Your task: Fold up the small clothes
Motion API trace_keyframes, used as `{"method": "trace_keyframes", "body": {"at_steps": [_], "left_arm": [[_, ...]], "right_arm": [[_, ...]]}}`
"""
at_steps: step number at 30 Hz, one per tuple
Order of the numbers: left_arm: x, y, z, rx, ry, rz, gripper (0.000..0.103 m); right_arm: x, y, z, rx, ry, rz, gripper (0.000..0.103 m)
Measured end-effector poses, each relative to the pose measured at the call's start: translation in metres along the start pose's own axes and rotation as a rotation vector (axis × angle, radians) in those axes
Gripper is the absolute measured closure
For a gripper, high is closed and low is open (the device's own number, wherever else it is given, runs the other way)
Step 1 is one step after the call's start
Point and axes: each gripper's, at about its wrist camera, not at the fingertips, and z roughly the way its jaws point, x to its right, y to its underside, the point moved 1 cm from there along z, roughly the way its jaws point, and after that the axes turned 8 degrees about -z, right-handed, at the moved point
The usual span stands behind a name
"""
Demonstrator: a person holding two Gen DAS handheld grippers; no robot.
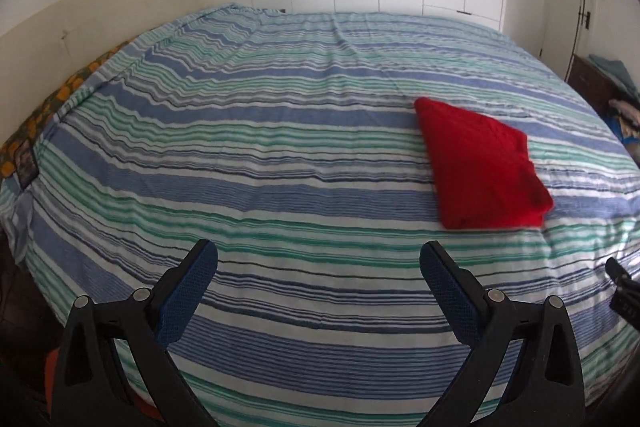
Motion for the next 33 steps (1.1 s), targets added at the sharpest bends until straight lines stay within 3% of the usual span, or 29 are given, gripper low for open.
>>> {"method": "trace_keyframes", "body": {"at_steps": [6, 20, 22, 25, 28, 33], "left_arm": [[-0.003, 0.000, 0.001, 0.000, -0.034, 0.041, 0.002], [-0.007, 0.007, 0.020, -0.054, -0.035, 0.037, 0.002], [-0.007, 0.001, 0.026, -0.088, 0.020, 0.025, 0.002], [-0.005, -0.021, 0.038, -0.131, 0.177, -0.060, 0.002], [0.008, -0.048, 0.062, -0.171, 0.296, -0.144, 0.001], [0.057, -0.066, 0.138, -0.328, 0.356, -0.128, 0.001]], "right_arm": [[-0.003, 0.007, -0.013, 0.012, 0.053, -0.025, 0.017], [0.009, 0.009, -0.004, -0.010, 0.059, 0.010, 0.017], [0.015, 0.009, -0.002, -0.003, -0.015, 0.057, 0.017], [0.036, -0.001, 0.014, 0.011, -0.271, 0.196, 0.017], [0.058, -0.025, 0.045, 0.019, -0.469, 0.325, 0.017], [0.073, -0.087, 0.106, 0.054, -0.712, 0.445, 0.017]]}}
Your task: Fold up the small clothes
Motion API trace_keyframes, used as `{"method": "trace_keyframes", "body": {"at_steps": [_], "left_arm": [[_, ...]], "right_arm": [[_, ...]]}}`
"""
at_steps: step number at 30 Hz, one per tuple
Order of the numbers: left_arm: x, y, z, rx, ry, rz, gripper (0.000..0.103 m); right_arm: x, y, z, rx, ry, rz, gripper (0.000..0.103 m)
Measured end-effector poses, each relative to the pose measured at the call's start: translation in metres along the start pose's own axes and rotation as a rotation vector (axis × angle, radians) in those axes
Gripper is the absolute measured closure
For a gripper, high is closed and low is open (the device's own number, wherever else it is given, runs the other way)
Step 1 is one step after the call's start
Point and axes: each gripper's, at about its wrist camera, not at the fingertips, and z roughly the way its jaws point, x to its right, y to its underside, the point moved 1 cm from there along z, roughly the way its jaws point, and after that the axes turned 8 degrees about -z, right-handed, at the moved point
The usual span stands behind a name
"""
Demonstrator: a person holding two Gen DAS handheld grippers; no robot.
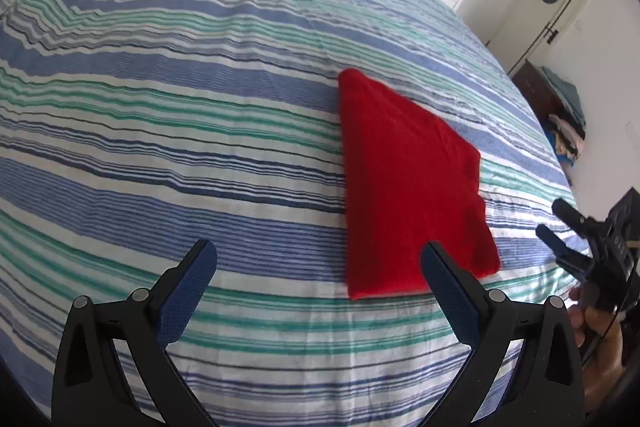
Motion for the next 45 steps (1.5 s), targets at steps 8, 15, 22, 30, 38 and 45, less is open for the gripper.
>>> {"method": "trace_keyframes", "body": {"at_steps": [8, 15, 22, 30, 38, 45], "left_arm": [[0.011, 0.005, 0.088, -0.123, -0.061, 0.075, 0.002], [0.016, 0.010, 0.103, -0.189, 0.080, 0.047, 0.043], [0.029, 0.003, 0.048, -0.122, 0.111, 0.099, 0.091], [0.026, -0.025, -0.017, 0.045, 0.044, 0.149, 0.065], [-0.010, 0.015, -0.016, 0.103, -0.333, 0.178, 0.018], [0.005, 0.065, -0.087, 0.239, -0.451, 0.280, 0.002]], "right_arm": [[0.029, -0.046, 0.136, -0.149, -0.089, 0.103, 0.017], [0.018, -0.058, 0.200, -0.235, -0.209, 0.112, 0.046], [-0.054, -0.072, 0.186, -0.184, -0.131, -0.184, 0.080], [-0.106, -0.104, 0.141, -0.024, -0.229, -0.262, 0.081], [-0.068, -0.092, 0.133, -0.051, 0.203, -0.227, 0.024], [-0.090, -0.022, 0.042, -0.066, 0.366, -0.446, 0.000]]}}
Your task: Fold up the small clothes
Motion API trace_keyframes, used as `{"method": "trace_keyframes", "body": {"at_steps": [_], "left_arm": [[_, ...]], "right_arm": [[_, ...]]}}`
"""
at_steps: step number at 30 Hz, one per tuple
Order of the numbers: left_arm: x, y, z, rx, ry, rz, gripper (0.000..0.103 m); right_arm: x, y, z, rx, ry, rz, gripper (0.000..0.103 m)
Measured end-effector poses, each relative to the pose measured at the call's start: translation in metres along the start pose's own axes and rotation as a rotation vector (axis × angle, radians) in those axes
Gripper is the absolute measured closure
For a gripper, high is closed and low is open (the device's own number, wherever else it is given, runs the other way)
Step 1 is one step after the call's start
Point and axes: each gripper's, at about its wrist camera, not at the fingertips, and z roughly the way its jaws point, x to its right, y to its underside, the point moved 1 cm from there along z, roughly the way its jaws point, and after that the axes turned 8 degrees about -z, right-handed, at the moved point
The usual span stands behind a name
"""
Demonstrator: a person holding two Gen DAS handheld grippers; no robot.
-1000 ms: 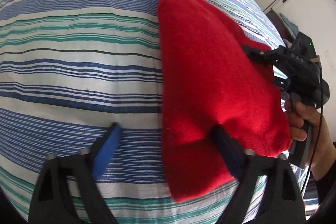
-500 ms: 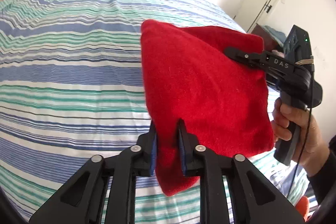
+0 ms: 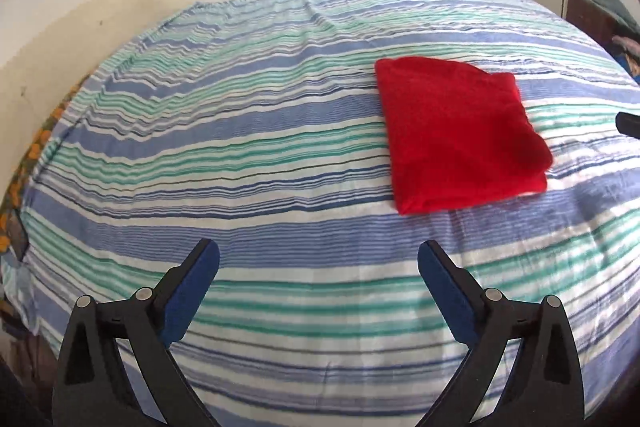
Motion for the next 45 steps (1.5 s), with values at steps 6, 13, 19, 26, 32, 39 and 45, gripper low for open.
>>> {"method": "trace_keyframes", "body": {"at_steps": [6, 13, 19, 26, 32, 39, 45], "left_arm": [[-0.004, 0.025, -0.060, 0.067, -0.086, 0.042, 0.002], [-0.034, 0.054, -0.105, -0.049, 0.101, -0.064, 0.002], [-0.058, 0.056, -0.123, -0.124, 0.141, -0.124, 0.002], [-0.063, 0.060, -0.144, -0.108, 0.129, -0.138, 0.002], [-0.061, 0.063, -0.154, -0.090, 0.125, -0.123, 0.002], [-0.058, 0.066, -0.156, -0.091, 0.118, -0.109, 0.002], [-0.052, 0.065, -0.156, -0.088, 0.113, -0.095, 0.002]], "right_arm": [[-0.058, 0.057, -0.092, 0.003, -0.016, -0.054, 0.000], [-0.117, 0.118, -0.170, -0.044, -0.035, -0.071, 0.000], [-0.144, 0.138, -0.208, -0.070, -0.022, -0.108, 0.000], [-0.161, 0.128, -0.259, 0.002, -0.006, -0.131, 0.000], [-0.169, 0.127, -0.271, 0.002, 0.004, -0.150, 0.000], [-0.165, 0.138, -0.265, -0.037, 0.017, -0.135, 0.000], [-0.165, 0.138, -0.267, -0.041, 0.030, -0.121, 0.000]]}}
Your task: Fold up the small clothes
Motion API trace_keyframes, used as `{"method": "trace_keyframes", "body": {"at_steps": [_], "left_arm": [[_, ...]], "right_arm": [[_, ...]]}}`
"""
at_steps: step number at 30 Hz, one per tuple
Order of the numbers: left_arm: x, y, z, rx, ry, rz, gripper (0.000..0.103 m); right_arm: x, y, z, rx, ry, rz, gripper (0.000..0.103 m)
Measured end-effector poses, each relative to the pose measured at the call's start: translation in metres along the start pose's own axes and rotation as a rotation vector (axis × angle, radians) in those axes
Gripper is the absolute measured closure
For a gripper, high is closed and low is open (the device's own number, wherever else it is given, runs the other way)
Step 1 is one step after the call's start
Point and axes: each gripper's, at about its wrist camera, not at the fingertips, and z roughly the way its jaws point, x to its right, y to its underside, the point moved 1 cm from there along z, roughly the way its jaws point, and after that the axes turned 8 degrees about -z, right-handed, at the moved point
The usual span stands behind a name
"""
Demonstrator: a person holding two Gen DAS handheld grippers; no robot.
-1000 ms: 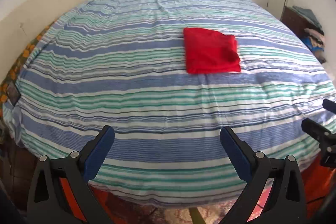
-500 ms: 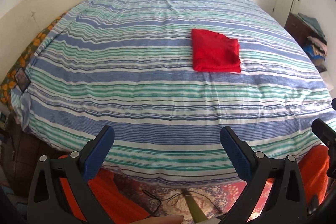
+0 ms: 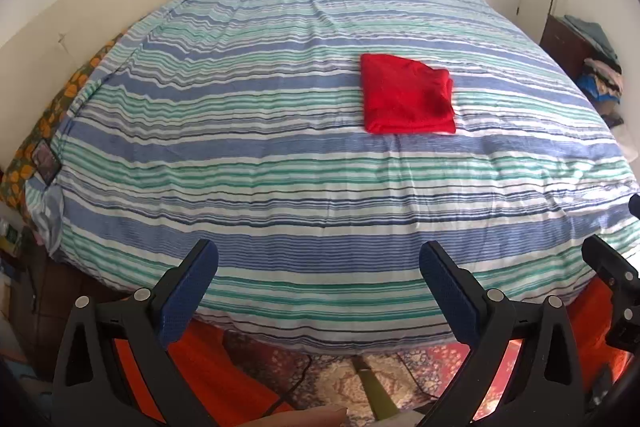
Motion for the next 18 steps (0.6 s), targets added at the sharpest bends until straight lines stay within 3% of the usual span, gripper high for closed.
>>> {"method": "trace_keyframes", "body": {"at_steps": [9, 18], "left_arm": [[0.016, 0.002, 0.004, -0.013, -0.002, 0.042, 0.002], [0.012, -0.001, 0.000, 0.047, -0.060, 0.028, 0.002]], "right_arm": [[-0.002, -0.006, -0.013, 0.027, 0.042, -0.002, 0.000], [0.002, -0.006, -0.006, 0.020, 0.026, 0.013, 0.000]]}}
